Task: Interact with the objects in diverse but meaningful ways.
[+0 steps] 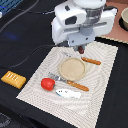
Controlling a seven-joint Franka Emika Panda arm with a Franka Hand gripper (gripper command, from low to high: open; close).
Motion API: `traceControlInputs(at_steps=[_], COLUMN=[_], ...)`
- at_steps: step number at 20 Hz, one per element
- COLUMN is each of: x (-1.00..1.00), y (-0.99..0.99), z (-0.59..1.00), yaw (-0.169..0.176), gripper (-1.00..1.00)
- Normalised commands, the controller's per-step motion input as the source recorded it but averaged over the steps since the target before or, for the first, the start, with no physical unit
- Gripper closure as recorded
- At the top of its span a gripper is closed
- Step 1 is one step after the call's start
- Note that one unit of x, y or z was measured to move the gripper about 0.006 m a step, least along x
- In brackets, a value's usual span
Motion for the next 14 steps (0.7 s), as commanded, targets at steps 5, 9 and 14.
traceControlInputs(at_steps=[5,9,14], x=[-0.16,0.04,0.12], y=[-0.57,-0.25,0.00], z=[-0.30,-0.17,-0.01], yaw=[-0.024,-0.033,-0.060], gripper=[1.00,1.00,1.00])
